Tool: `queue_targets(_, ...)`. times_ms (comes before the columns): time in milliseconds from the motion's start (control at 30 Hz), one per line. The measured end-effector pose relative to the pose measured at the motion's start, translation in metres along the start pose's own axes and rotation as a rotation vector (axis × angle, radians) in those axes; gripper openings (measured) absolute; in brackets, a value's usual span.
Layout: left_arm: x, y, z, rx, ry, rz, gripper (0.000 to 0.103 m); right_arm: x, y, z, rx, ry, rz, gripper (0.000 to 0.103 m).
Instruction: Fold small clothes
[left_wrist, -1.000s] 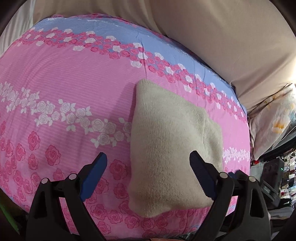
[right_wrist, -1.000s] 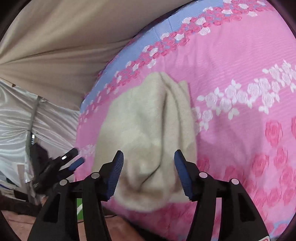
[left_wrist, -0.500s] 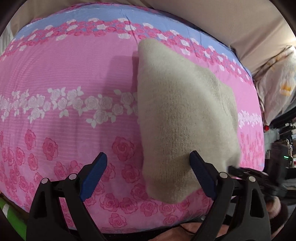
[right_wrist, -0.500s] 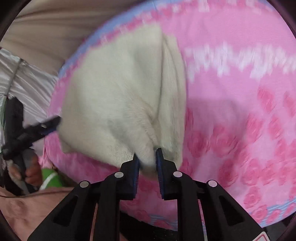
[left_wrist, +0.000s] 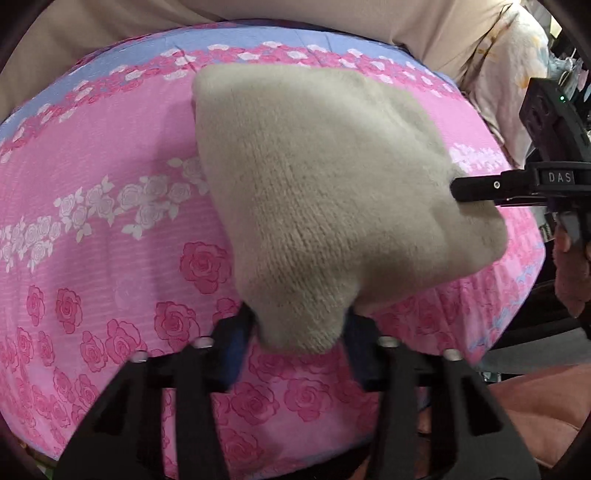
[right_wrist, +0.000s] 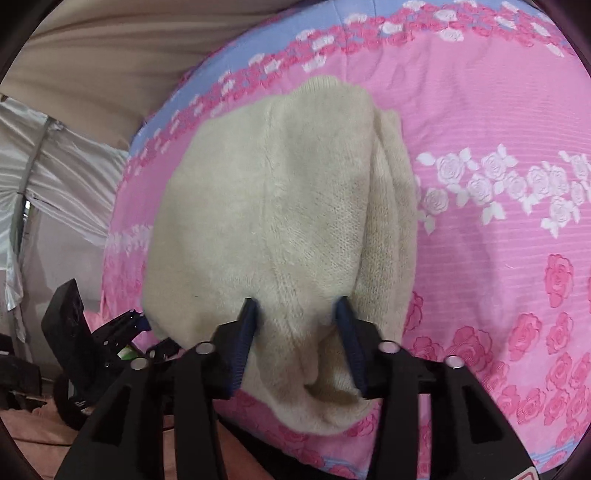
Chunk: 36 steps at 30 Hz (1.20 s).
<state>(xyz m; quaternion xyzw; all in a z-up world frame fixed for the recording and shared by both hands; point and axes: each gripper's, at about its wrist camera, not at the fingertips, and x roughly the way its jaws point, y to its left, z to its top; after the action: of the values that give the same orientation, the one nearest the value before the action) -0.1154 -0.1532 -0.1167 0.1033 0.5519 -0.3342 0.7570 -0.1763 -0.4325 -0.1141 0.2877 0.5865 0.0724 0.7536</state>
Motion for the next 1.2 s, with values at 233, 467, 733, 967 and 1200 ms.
queue_targets(233, 0.005, 0.041, -0.026, -0.149, 0.064, 0.004, 0.023, 0.021, -0.002, -0.006, -0.055, 0.01, -0.125, 0.013)
queue_targets(467, -0.065, 0.061, -0.015, -0.211, -0.073, -0.064, 0.021, -0.043, 0.015, 0.001, -0.023, -0.145, -0.082, 0.019)
queue_targets(733, -0.061, 0.005, 0.077, -0.139, -0.195, -0.117, 0.038, -0.009, 0.04, 0.087, -0.12, -0.161, -0.129, 0.0)
queue_targets(967, 0.018, -0.011, 0.086, -0.167, -0.039, 0.0, 0.034, 0.025, 0.013, 0.117, -0.08, -0.125, -0.237, 0.0)
queue_targets(1200, 0.015, -0.009, 0.089, -0.2, -0.015, -0.025, 0.038, -0.025, 0.041, 0.039, -0.082, -0.148, -0.085, 0.003)
